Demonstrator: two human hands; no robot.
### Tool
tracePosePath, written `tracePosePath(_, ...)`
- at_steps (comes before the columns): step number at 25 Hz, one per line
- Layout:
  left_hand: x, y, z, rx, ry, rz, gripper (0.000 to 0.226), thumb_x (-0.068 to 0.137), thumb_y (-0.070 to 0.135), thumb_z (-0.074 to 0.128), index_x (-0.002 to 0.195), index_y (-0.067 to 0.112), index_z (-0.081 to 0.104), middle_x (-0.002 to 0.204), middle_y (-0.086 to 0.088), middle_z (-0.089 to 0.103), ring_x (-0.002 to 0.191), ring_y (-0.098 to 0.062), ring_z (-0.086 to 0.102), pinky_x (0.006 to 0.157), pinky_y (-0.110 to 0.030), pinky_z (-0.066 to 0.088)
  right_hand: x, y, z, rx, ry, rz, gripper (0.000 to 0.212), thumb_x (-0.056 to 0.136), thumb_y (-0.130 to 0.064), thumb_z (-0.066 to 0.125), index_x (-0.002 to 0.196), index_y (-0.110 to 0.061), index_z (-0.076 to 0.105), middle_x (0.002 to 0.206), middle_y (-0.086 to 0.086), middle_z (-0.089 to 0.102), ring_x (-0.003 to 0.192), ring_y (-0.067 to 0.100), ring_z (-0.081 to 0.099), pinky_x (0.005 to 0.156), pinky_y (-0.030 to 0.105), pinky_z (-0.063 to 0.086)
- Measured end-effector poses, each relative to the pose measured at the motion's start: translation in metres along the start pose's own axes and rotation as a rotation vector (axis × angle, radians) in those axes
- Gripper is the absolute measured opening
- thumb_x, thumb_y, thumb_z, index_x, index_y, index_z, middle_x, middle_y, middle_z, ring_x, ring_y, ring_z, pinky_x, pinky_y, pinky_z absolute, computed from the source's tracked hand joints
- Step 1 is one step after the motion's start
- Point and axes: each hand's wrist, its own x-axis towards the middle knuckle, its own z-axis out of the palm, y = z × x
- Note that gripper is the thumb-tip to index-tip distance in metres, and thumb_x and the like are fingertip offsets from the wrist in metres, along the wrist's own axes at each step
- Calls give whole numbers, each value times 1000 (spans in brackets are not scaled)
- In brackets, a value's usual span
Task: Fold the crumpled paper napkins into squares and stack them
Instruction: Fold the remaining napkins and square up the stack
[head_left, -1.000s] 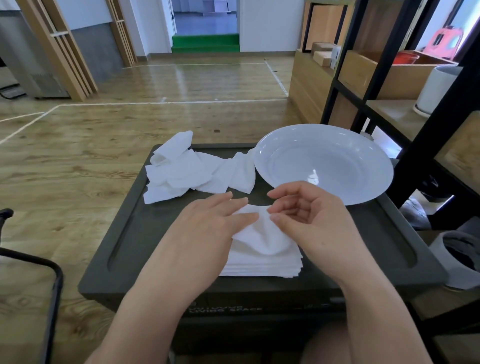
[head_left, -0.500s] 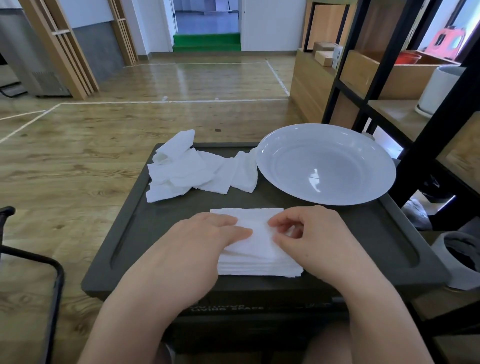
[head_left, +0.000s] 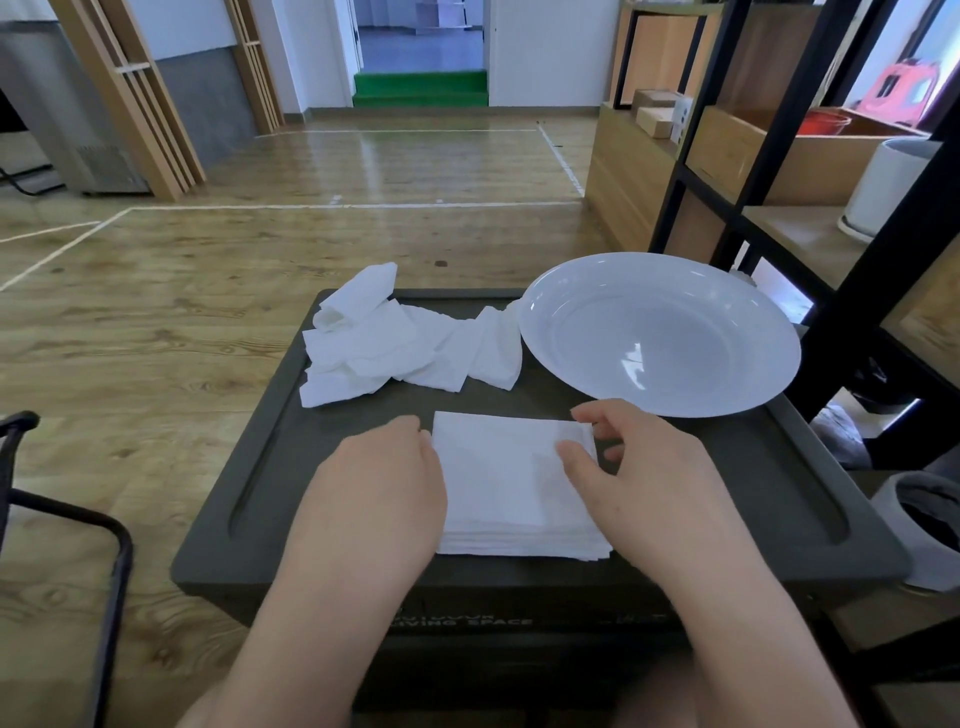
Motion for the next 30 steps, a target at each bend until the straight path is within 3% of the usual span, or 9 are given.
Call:
tracePosePath(2,-2,4,5,33,-41,14,32,101,24,28,72,17,39,70,4,49,69,-15,49,47,-21,23,1,3,0,-15,-34,36,39,92,-37,52,130,-33,48,105,-11,62,95,9,58,75,24,44)
tracePosePath(7,-2,11,16,78,-47,54,31,101,20,30,70,19,34,70,6,44,73,-16,49,53,-26,26,0,7,2,-41,-80,31,49,93,-33,50,140,-31,37,95,-8,62,89,12,59,76,28,46)
tracePosePath(10,0,5,15,28,81,121,24,101,29,32,116,24,50,108,6,57,104,-14,54,68,-18,28,-1,5,3,-61,15,-26,46,90,-31,56,134,-34,44,101,-11,59,96,9,56,76,20,39)
tracePosePath(12,3,-1,14,-55,110,312,42,97,28,43,139,30,40,130,14,48,113,-1,46,78,-10,27,-1,3,2,-51,66,-128,35,87,-27,60,120,-38,55,102,-19,54,95,2,52,72,11,35)
tracePosePath(14,7,-7,14,-189,-22,464,46,91,29,55,135,37,45,121,29,39,102,12,43,80,-5,33,1,1,2,-54,9,-201,28,86,-28,61,110,-40,58,100,-22,49,93,-1,48,69,8,33)
tracePosePath(18,19,-22,22,-343,-363,356,47,82,42,66,125,48,48,113,33,40,97,23,41,73,-4,37,3,7,8,-93,-231,-187,31,90,-34,58,120,-37,51,115,-19,41,109,2,40,81,17,34)
tracePosePath(25,26,-27,25,-423,-382,348,42,75,43,72,113,51,55,108,29,49,93,20,46,75,-9,42,7,11,10,-23,-304,-147,27,91,-33,57,114,-41,45,115,-24,36,108,-2,35,81,15,30)
tracePosePath(27,34,-35,20,-475,-307,314,30,77,40,71,104,49,61,100,25,57,90,12,54,76,-13,46,7,12,6,61,-267,-127,23,86,-32,64,102,-44,52,106,-27,46,98,-10,44,72,7,35)
tracePosePath(30,54,-60,22,-207,118,164,26,86,32,64,111,35,60,111,17,54,103,-1,51,80,-17,37,8,15,-1,183,-110,-63,17,80,-27,69,87,-42,63,83,-23,62,80,-13,53,59,5,39)
